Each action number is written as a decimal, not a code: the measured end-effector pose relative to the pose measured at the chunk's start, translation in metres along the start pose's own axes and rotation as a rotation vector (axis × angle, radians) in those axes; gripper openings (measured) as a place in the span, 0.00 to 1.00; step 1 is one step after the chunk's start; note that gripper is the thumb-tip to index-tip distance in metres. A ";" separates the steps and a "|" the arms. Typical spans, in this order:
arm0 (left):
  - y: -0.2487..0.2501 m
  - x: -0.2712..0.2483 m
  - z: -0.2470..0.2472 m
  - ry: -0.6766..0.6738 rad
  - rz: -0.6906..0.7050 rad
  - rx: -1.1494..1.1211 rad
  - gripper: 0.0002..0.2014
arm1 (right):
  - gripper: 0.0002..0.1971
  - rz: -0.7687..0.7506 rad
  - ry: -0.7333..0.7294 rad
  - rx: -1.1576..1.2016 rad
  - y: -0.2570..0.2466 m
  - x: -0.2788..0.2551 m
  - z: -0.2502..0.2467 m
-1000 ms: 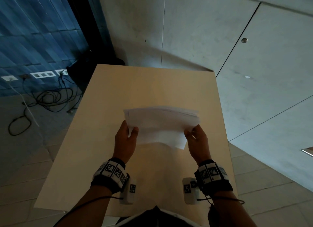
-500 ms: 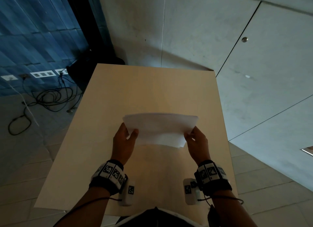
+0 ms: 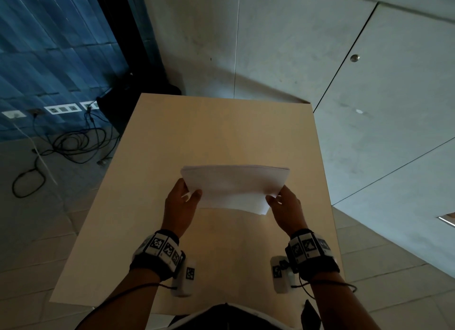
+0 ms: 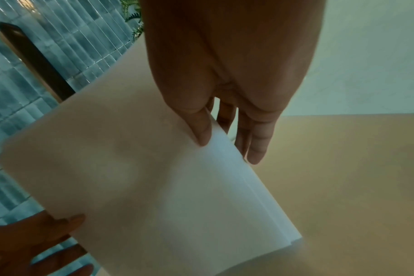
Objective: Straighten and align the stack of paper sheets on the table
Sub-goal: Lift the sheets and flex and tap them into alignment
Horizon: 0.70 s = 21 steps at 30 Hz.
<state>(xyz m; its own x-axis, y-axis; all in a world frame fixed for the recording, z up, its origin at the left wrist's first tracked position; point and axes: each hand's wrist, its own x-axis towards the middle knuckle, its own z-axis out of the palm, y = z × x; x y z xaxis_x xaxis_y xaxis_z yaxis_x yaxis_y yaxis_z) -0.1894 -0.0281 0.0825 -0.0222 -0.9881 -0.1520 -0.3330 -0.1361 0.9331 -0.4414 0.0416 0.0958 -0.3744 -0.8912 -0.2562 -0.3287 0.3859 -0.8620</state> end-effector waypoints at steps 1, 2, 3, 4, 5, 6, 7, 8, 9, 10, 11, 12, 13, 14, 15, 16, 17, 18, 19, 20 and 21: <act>0.000 0.000 0.001 -0.008 -0.016 -0.001 0.21 | 0.20 0.005 -0.018 0.010 -0.001 0.000 0.000; -0.001 -0.001 0.001 -0.015 -0.024 -0.002 0.22 | 0.22 0.005 -0.037 0.016 -0.001 -0.001 0.001; -0.001 -0.001 0.002 -0.022 -0.024 -0.001 0.22 | 0.25 -0.002 -0.054 0.016 0.000 -0.001 0.002; -0.002 -0.002 0.003 -0.025 -0.018 -0.002 0.23 | 0.27 -0.011 -0.067 0.012 0.000 -0.001 0.003; -0.001 -0.001 0.005 -0.028 -0.013 -0.004 0.23 | 0.28 -0.016 -0.074 0.013 0.001 0.000 0.005; -0.001 -0.001 0.007 -0.028 -0.007 -0.003 0.23 | 0.29 -0.015 -0.076 0.019 0.001 0.001 0.007; 0.002 -0.002 0.009 -0.025 -0.003 0.003 0.23 | 0.29 -0.012 -0.076 0.030 0.002 0.001 0.010; 0.005 -0.002 0.011 -0.016 -0.001 0.003 0.24 | 0.29 -0.008 -0.077 0.041 0.001 0.001 0.012; 0.007 -0.003 0.012 -0.004 -0.002 -0.004 0.24 | 0.28 -0.008 -0.076 0.057 0.002 0.001 0.014; 0.009 -0.003 0.013 0.008 -0.001 -0.019 0.23 | 0.26 -0.005 -0.068 0.075 0.002 0.001 0.014; 0.010 -0.004 0.012 0.017 0.002 -0.034 0.23 | 0.25 -0.003 -0.057 0.097 0.003 0.002 0.014; 0.011 -0.004 0.012 0.022 0.007 -0.047 0.23 | 0.24 0.006 -0.043 0.111 0.003 0.002 0.014; 0.011 -0.003 0.011 0.020 0.012 -0.057 0.23 | 0.23 0.009 -0.037 0.126 0.004 0.003 0.013; 0.012 -0.002 0.011 0.012 0.010 -0.061 0.25 | 0.23 0.008 -0.040 0.132 0.002 0.002 0.013; 0.013 -0.001 0.012 0.002 0.006 -0.060 0.26 | 0.24 -0.002 -0.050 0.138 0.002 0.002 0.013; 0.015 -0.001 0.013 -0.002 0.008 -0.060 0.27 | 0.26 -0.007 -0.058 0.141 -0.001 0.000 0.014; 0.017 -0.001 0.014 0.000 0.012 -0.066 0.27 | 0.28 -0.014 -0.063 0.149 -0.002 -0.001 0.014; 0.018 -0.002 0.015 0.006 0.015 -0.082 0.27 | 0.29 -0.017 -0.062 0.161 -0.004 -0.003 0.015; 0.020 -0.003 0.016 0.010 0.018 -0.103 0.28 | 0.28 -0.019 -0.059 0.177 -0.005 -0.004 0.016; 0.021 -0.004 0.017 0.010 0.025 -0.128 0.29 | 0.27 -0.012 -0.055 0.191 -0.006 -0.005 0.016; 0.021 -0.006 0.017 0.011 0.038 -0.152 0.29 | 0.26 -0.007 -0.051 0.210 -0.006 -0.006 0.017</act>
<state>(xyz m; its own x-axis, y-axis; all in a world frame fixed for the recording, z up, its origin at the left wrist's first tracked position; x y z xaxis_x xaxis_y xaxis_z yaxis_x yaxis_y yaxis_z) -0.2127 -0.0240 0.0974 -0.0218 -0.9934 -0.1129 -0.1857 -0.1070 0.9768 -0.4224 0.0408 0.0946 -0.3262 -0.9068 -0.2671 -0.1409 0.3261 -0.9348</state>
